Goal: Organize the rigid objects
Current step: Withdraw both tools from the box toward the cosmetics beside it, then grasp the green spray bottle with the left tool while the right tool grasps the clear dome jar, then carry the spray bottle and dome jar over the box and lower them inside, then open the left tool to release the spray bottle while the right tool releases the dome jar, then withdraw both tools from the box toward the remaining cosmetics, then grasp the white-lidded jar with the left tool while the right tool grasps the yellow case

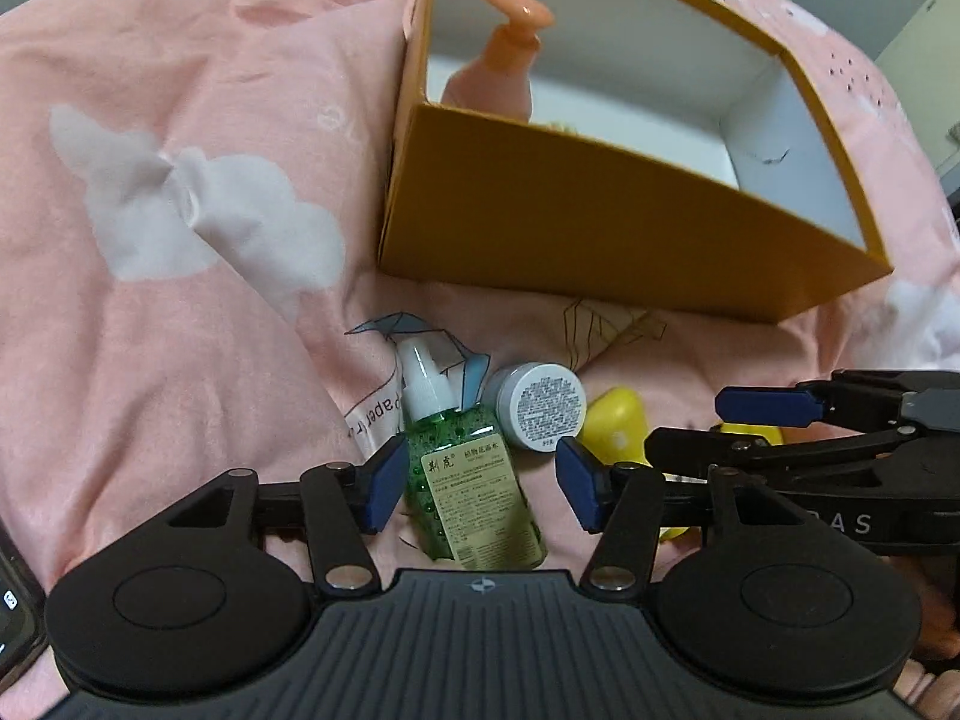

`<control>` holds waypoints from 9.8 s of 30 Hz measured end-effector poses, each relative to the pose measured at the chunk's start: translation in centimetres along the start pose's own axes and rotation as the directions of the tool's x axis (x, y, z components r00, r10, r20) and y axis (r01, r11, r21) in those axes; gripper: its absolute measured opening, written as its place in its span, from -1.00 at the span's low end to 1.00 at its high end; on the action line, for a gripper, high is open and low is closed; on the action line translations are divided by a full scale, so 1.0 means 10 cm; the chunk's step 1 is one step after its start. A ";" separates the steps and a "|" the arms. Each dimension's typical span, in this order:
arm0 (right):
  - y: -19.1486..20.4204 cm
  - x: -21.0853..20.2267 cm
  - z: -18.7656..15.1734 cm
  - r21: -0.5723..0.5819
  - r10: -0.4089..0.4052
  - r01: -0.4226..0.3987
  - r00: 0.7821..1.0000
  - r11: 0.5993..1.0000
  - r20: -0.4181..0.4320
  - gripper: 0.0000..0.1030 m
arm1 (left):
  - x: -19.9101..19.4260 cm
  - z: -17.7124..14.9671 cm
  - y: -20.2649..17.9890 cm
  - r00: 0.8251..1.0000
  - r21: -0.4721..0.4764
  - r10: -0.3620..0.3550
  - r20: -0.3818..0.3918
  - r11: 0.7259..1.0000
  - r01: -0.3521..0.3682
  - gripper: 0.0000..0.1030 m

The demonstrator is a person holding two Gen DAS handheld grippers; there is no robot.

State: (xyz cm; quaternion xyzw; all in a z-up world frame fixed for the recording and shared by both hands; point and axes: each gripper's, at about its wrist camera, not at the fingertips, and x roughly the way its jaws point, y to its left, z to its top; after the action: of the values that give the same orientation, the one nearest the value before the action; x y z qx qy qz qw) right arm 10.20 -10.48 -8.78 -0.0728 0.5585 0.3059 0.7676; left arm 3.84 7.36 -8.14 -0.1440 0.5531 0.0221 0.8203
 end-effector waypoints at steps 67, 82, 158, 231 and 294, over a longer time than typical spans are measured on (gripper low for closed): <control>-0.97 -0.38 -0.42 0.296 -0.288 0.275 0.958 0.915 0.001 0.16 | -0.22 -0.02 -0.40 0.976 0.149 -0.085 0.201 0.987 0.055 -0.01; -0.53 -1.15 -0.10 0.135 -0.221 0.192 0.943 0.972 0.249 0.16 | -0.67 0.28 -0.50 0.910 0.162 -0.173 0.377 0.979 0.119 -0.01; -0.77 -0.54 1.04 0.117 -0.135 0.102 0.938 0.988 0.318 0.16 | 0.08 1.12 -0.48 0.969 0.125 -0.081 0.233 0.991 0.053 -0.12; -0.34 -0.89 0.37 0.073 -0.309 0.308 0.848 0.949 0.431 0.54 | -0.54 0.43 -0.75 0.878 0.285 -0.181 0.444 0.957 0.053 0.13; -0.80 0.15 -0.28 0.341 -0.118 0.139 0.990 0.930 -0.083 0.07 | 0.39 0.06 -0.54 0.994 0.301 0.076 0.076 0.949 -0.095 0.30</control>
State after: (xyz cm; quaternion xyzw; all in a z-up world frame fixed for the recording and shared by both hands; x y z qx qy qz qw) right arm 12.62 -17.57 -13.01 0.0173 0.6206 0.1499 0.7694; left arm 6.92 1.88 -10.40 0.0088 0.5291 -0.0232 0.8482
